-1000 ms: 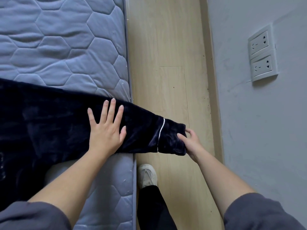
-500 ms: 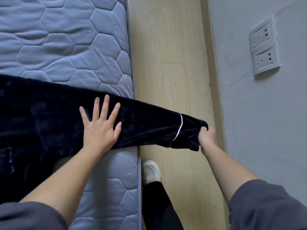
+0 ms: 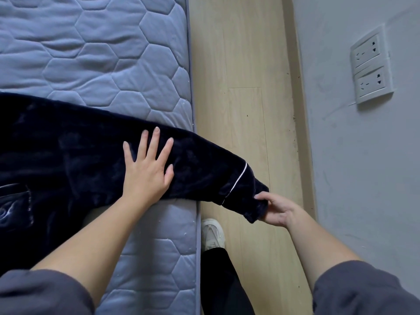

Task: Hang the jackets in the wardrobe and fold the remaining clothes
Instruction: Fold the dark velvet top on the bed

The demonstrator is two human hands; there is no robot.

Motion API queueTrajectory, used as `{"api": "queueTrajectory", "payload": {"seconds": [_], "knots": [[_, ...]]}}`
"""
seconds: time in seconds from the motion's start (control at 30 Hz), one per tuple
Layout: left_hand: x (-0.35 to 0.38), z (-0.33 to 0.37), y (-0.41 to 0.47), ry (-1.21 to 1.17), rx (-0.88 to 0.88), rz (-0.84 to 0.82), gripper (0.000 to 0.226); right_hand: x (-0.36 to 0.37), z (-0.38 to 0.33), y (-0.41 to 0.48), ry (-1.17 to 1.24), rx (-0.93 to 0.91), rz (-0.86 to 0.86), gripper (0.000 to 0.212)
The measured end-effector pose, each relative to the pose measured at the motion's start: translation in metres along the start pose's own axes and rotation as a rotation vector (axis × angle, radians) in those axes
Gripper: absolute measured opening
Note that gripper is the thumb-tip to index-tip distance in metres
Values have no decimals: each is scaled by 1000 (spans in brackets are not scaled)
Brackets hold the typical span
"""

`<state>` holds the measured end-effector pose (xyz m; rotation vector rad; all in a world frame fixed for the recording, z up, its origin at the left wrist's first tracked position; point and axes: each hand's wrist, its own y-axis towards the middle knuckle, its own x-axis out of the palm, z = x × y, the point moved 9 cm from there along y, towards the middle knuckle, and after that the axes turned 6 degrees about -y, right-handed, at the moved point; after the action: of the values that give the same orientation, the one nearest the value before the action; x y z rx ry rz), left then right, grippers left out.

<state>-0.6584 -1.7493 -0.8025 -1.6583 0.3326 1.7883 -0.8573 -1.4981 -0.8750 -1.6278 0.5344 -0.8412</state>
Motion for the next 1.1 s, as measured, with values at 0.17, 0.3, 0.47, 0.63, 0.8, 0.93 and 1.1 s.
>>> {"api": "queueTrajectory", "payload": {"seconds": [0.17,0.3,0.47,0.63,0.8,0.93,1.1], "knots": [[-7,-2,1,-54,3,9,68,-8,-19,-7,123,-108,-29,38],[-20,-16,-1,-117,-157,59,74,-35,-55,-24,114,-244,-4,47],[0,-31,0,-92,-350,-107,74,-32,-95,-26,-8,-355,38,74],[-9,-28,1,-90,-385,-268,78,-4,-110,-49,46,-443,85,60],[-80,10,-17,-758,-481,-234,41,80,-113,-129,3,-472,-139,54],[-126,62,-57,-1686,-665,-467,15,187,-79,-194,-342,-575,-295,64],[-180,20,-112,-1998,-628,-394,55,292,4,-218,-499,-459,-393,64]]}}
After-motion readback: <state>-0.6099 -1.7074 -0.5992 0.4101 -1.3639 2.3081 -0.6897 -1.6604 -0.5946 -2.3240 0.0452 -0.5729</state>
